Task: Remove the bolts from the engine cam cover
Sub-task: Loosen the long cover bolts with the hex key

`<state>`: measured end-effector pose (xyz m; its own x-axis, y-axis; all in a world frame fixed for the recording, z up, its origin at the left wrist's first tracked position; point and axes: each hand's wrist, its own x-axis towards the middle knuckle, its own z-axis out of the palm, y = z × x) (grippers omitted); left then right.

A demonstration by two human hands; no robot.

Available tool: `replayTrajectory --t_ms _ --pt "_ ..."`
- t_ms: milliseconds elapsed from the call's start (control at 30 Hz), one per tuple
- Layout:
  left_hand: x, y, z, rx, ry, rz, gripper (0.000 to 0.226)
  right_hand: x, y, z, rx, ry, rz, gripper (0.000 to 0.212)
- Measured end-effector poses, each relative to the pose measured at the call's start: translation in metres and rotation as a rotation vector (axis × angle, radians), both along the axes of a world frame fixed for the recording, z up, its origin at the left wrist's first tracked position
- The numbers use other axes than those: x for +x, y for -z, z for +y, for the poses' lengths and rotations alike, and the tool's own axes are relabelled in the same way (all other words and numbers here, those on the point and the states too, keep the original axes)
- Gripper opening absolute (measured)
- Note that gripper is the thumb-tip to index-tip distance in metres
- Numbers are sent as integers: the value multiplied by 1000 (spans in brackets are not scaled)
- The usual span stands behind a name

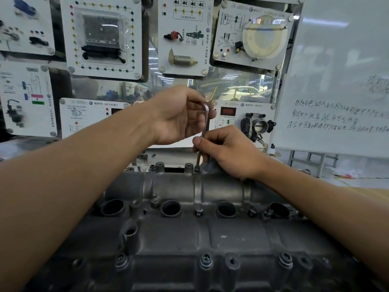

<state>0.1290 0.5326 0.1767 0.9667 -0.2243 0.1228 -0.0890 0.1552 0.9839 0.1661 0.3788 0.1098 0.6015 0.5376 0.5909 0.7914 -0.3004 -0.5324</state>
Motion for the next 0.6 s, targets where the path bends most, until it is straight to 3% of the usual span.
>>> replayTrajectory --t_ms 133,400,467,533,600 --pt "-3 7 16 -126 207 -10 28 2 -1 -2 14 -2 43 30" --pt "-6 1 23 28 309 -74 20 -3 -2 -3 11 -18 33 30" --pt "-7 -2 13 193 194 -126 23 -4 -2 -2 4 -18 23 30" --pt "-3 0 0 363 -90 -218 28 -4 -1 -1 -8 -36 5 37" --pt "1 4 -14 336 -331 -276 22 -4 0 0 -12 -47 -5 43"
